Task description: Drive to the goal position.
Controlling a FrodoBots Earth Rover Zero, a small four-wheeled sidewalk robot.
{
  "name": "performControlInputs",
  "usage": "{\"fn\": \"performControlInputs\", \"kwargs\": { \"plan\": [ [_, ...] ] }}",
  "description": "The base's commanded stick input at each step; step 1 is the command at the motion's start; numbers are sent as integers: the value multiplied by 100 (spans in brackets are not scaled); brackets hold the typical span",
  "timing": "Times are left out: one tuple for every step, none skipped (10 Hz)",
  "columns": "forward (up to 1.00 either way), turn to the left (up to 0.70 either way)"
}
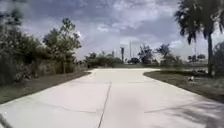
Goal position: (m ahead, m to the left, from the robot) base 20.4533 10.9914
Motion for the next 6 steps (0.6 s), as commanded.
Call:
{"fn": "performControlInputs", "kwargs": {
  "plan": [
    [70, 0],
    [70, 0],
    [70, 0],
    [70, 0],
    [70, 0],
    [70, 0]
  ]
}}
